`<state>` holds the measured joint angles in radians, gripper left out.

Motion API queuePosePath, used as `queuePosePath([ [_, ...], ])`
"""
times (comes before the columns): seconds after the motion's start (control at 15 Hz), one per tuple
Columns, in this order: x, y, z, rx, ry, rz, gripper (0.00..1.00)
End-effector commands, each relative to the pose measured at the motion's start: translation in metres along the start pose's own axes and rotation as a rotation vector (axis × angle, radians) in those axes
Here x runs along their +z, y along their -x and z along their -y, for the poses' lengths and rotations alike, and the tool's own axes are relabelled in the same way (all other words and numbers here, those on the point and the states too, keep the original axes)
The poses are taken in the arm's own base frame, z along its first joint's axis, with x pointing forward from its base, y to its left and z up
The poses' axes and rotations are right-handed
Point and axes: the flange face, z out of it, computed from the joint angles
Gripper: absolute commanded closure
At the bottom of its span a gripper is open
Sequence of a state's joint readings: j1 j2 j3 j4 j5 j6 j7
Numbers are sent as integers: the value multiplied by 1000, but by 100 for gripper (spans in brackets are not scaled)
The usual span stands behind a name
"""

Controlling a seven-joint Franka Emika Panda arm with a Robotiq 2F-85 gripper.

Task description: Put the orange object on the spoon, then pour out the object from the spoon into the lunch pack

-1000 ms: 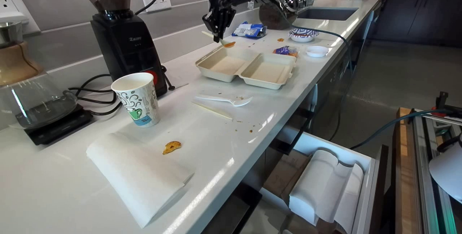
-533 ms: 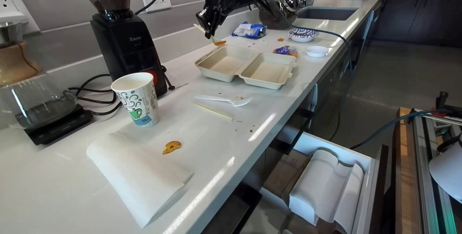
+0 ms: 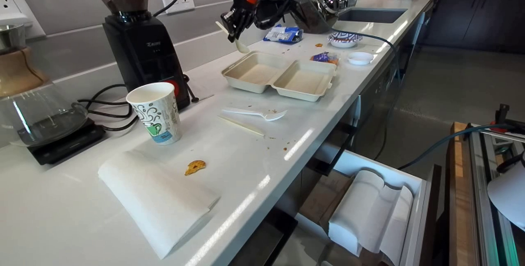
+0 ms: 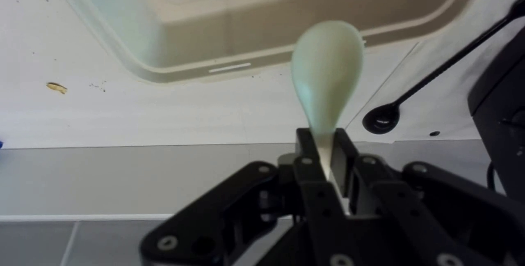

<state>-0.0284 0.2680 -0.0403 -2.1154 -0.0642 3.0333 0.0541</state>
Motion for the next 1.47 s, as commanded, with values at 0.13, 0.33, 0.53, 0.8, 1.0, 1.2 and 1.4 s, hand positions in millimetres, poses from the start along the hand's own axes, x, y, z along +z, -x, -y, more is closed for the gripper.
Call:
queuePosePath([
  [0.13, -18, 21, 3, 6, -3, -56, 96],
  [0.33, -25, 24, 0, 13, 1, -59, 96],
  [0.53, -37, 25, 5, 3, -14, -26, 96],
  [0.8, -56, 31, 46, -25, -110, 69, 96],
  [1.0, -71, 37, 55, -14, -153, 218, 96],
  [1.2, -85, 43, 53, -13, -148, 334, 96],
  [1.4, -94, 48, 58, -35, -176, 421, 96],
])
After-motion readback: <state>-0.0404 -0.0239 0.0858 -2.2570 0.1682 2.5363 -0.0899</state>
